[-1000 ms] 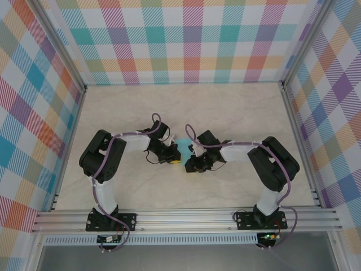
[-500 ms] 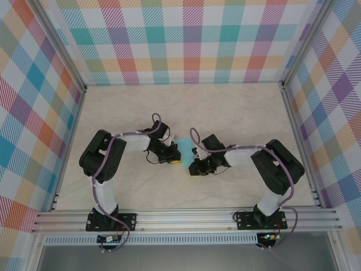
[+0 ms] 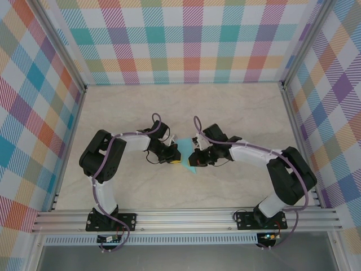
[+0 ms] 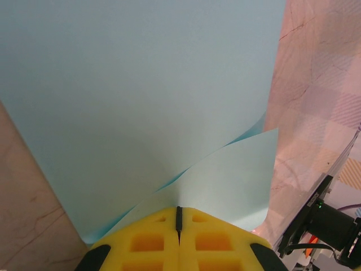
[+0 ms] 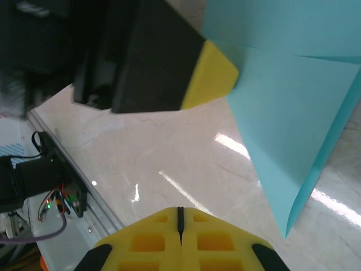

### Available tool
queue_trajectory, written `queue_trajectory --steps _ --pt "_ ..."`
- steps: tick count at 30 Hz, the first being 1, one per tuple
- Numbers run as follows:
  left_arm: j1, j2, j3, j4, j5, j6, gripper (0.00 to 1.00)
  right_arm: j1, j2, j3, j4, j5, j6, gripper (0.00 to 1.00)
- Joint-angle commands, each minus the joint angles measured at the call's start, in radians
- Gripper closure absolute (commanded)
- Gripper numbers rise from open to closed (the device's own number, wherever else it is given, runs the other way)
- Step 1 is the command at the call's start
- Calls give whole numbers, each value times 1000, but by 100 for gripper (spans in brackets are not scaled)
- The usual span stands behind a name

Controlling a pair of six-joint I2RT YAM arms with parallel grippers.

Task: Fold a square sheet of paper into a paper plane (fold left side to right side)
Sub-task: Third fold the triangle at the center of the table.

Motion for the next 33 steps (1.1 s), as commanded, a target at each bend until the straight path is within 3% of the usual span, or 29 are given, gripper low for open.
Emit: queue_trajectory --steps 1,13,22,33 --pt "-4 10 -21 -99 -103 16 100 5 83 8 0 46 69 98" --pt "-4 -13 -16 -91 -98 12 100 17 179 -20 -87 140 89 100" --pt "-9 -131 -31 -73 -47 -21 97 23 228 -55 -93 183 116 100" --pt "-125 -163 -55 -26 -36 -106 100 23 232 -21 -151 230 93 100"
